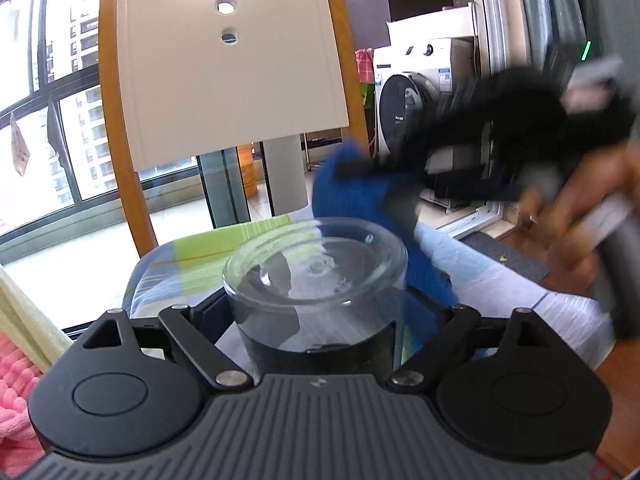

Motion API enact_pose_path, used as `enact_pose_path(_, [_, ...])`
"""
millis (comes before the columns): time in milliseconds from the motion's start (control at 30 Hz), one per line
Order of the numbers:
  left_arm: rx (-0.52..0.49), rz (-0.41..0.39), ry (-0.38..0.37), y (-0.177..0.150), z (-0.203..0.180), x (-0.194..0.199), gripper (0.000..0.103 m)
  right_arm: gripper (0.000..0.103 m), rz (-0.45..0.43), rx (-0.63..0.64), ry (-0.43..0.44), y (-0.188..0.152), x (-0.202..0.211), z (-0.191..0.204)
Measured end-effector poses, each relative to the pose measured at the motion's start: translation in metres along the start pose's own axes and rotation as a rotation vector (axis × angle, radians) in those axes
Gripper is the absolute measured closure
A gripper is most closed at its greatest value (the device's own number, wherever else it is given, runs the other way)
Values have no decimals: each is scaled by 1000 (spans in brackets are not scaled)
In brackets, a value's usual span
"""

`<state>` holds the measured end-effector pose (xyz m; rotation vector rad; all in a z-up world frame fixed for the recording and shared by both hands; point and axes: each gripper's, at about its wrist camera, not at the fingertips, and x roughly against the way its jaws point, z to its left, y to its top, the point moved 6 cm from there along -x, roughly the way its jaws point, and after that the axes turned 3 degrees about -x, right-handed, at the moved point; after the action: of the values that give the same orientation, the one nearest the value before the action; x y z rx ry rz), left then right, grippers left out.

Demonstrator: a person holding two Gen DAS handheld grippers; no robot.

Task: Clean container
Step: 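Turn the jar upright with the left gripper, bringing its open glass end up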

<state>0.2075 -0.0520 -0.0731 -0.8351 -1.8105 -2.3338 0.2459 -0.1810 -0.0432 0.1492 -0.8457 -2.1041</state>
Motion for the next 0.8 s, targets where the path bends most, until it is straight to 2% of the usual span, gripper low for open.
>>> enact_pose_path(67, [-10,3,4,0,-2,-2,14,97,61,68,76,0,7,30])
enact_pose_path(133, [-20,5,8,0,-3,-3,14,97,156,150,107,-7,7,54])
enact_pose_path(233, [-30,6,16,-1,-4,-1,14,97,316,215,33,-23,-7,60])
enact_pose_path(333, [-40,11,21,-2,-5,2,13,99,427,227,-77,-35,-23,46])
enact_pose_path(367, [-44,17,23,-3,-5,2,13,101,453,198,-87,-34,-26,41])
enact_pose_path(400, [-49,26,25,-5,-6,2,13,102,471,173,-93,-32,-29,39])
enact_pose_path(567, [-76,80,40,-11,-8,-4,7,102,552,206,-104,-28,-38,43])
enact_pose_path(800, [-74,185,14,-25,-9,-19,5,102,522,197,-87,-36,-32,43])
